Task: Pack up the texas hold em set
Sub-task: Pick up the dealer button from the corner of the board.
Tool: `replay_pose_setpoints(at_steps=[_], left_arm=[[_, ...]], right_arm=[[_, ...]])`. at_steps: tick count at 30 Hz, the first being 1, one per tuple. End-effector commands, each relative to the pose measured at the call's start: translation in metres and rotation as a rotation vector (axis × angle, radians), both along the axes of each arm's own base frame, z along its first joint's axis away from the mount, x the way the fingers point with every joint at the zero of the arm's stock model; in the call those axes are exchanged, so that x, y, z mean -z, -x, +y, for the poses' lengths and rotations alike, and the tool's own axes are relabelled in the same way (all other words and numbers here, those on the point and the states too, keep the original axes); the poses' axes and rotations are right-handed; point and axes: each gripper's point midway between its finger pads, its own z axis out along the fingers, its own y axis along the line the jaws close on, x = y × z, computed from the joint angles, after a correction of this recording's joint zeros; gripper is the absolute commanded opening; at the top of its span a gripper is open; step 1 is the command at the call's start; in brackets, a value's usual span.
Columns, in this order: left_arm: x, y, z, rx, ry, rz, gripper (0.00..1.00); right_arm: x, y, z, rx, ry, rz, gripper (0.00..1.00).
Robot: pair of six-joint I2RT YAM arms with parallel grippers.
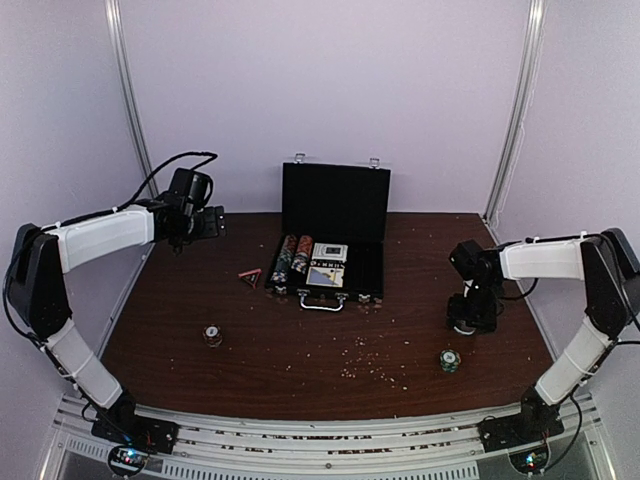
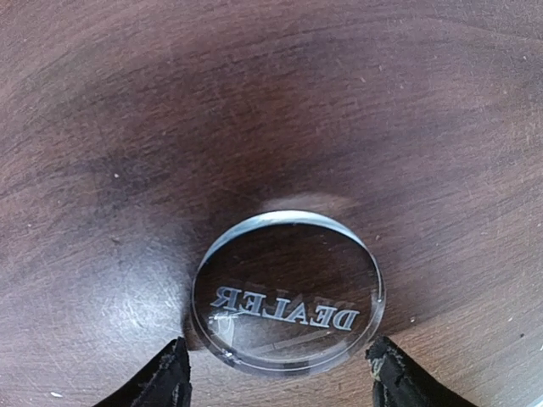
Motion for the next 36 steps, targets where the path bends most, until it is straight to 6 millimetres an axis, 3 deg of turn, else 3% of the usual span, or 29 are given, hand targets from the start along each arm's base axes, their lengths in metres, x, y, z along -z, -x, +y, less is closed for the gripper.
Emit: replay_pose_setpoints(at_steps=[1,18,36], left_arm=[[-0.015,-0.009,-0.001,0.01,0.0,-0.043,0.92],[-0.013,-0.012,0.006,0.03,0.009,-0.049,0.92],[-0.016,-0.013,0.007,0.038,0.034,-0.06,0.92]], right_arm=[[0.003,0.002,-0.004,0.018,0.028,0.004,0.72],[0.012,-0.01,-0.005,0.058,0.042,-0.028,0.74],[0.026,0.003,-0.021,0.048,0.113,0.011,0.74]])
